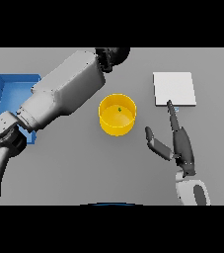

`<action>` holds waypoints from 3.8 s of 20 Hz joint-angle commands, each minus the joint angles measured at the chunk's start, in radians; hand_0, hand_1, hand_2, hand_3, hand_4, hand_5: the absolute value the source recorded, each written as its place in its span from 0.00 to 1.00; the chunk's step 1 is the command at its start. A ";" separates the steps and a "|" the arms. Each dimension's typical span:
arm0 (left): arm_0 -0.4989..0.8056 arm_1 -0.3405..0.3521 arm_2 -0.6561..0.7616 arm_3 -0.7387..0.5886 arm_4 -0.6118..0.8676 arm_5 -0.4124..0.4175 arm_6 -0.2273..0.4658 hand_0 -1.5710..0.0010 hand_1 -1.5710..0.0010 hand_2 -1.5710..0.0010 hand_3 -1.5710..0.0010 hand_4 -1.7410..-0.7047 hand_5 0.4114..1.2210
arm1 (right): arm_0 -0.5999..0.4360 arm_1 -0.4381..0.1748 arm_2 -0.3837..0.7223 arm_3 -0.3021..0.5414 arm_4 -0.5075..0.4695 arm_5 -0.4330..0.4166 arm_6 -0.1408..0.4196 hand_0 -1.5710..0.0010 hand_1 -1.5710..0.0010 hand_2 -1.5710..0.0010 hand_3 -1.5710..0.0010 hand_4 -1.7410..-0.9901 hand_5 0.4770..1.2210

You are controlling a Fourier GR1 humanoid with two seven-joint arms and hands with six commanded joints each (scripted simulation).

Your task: Pick up the red beaker and tilt it to pour out 1 green nut into yellow bowl. Pick up the yellow bowl and place it on the metallic measuring scale.

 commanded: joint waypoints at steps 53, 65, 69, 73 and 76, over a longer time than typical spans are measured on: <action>1.039 0.225 1.035 -0.642 1.012 0.323 0.727 0.51 0.59 0.58 0.61 0.79 0.33 | 0.004 -0.007 0.001 0.009 -0.028 0.017 -0.030 1.00 1.00 1.00 1.00 0.98 0.21; 1.004 0.235 1.002 -0.585 0.983 0.313 0.632 0.97 0.97 0.97 0.97 0.95 0.31 | -0.096 -0.123 0.043 0.028 0.056 0.117 0.039 1.00 1.00 1.00 1.00 0.96 0.26; 1.005 0.237 1.005 -0.584 0.987 0.317 0.616 0.99 0.99 0.99 0.99 0.97 0.32 | -0.252 -0.262 0.119 0.074 0.187 0.240 0.088 1.00 1.00 1.00 1.00 0.82 0.26; 1.022 0.233 0.997 -0.611 0.986 0.311 0.629 0.99 1.00 1.00 1.00 0.97 0.34 | -0.388 -0.332 0.217 0.146 0.296 0.336 0.050 1.00 1.00 1.00 1.00 0.72 0.27; 1.024 0.240 0.997 -0.606 0.981 0.311 0.633 1.00 1.00 1.00 1.00 0.97 0.35 | -0.486 -0.383 0.287 0.200 0.377 0.387 0.004 1.00 1.00 1.00 1.00 0.69 0.28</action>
